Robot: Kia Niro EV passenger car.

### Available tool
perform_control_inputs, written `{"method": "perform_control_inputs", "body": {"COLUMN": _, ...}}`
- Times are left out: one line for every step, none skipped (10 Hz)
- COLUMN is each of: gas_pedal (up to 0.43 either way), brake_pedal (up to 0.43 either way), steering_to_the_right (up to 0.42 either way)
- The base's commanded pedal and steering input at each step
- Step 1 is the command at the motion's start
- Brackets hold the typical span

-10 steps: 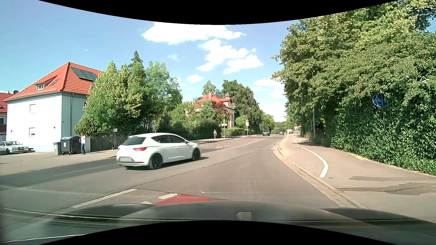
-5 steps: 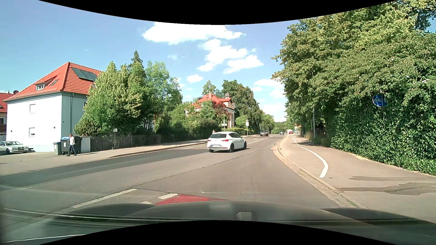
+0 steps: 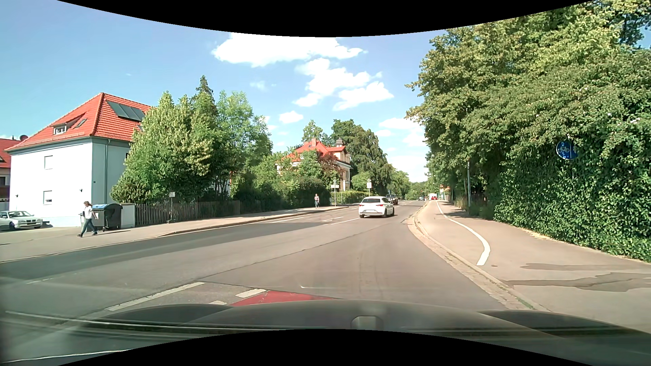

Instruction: Follow the waypoints while adhering to traffic rules and regulations

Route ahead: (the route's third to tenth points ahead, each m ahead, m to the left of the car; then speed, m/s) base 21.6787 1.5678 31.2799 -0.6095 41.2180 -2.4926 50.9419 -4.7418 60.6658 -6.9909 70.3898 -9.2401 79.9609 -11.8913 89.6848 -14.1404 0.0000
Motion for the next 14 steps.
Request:
{"method": "perform_control_inputs", "body": {"gas_pedal": 0.0, "brake_pedal": 0.652, "steering_to_the_right": 0.032}}
{"method": "perform_control_inputs", "body": {"gas_pedal": 0.0, "brake_pedal": 0.652, "steering_to_the_right": 0.032}}
{"method": "perform_control_inputs", "body": {"gas_pedal": 0.0, "brake_pedal": 0.652, "steering_to_the_right": 0.032}}
{"method": "perform_control_inputs", "body": {"gas_pedal": 0.0, "brake_pedal": 0.652, "steering_to_the_right": 0.032}}
{"method": "perform_control_inputs", "body": {"gas_pedal": 0.0, "brake_pedal": 0.652, "steering_to_the_right": 0.033}}
{"method": "perform_control_inputs", "body": {"gas_pedal": 0.0, "brake_pedal": 0.652, "steering_to_the_right": 0.033}}
{"method": "perform_control_inputs", "body": {"gas_pedal": 0.0, "brake_pedal": 0.652, "steering_to_the_right": 0.033}}
{"method": "perform_control_inputs", "body": {"gas_pedal": 0.0, "brake_pedal": 0.652, "steering_to_the_right": 0.033}}
{"method": "perform_control_inputs", "body": {"gas_pedal": 0.0, "brake_pedal": 0.652, "steering_to_the_right": 0.033}}
{"method": "perform_control_inputs", "body": {"gas_pedal": 0.0, "brake_pedal": 0.652, "steering_to_the_right": 0.033}}
{"method": "perform_control_inputs", "body": {"gas_pedal": 0.0, "brake_pedal": 0.652, "steering_to_the_right": 0.032}}
{"method": "perform_control_inputs", "body": {"gas_pedal": 0.0, "brake_pedal": 0.646, "steering_to_the_right": 0.033}}
{"method": "perform_control_inputs", "body": {"gas_pedal": 0.0, "brake_pedal": 0.652, "steering_to_the_right": 0.033}}
{"method": "perform_control_inputs", "body": {"gas_pedal": 0.0, "brake_pedal": 0.652, "steering_to_the_right": 0.033}}
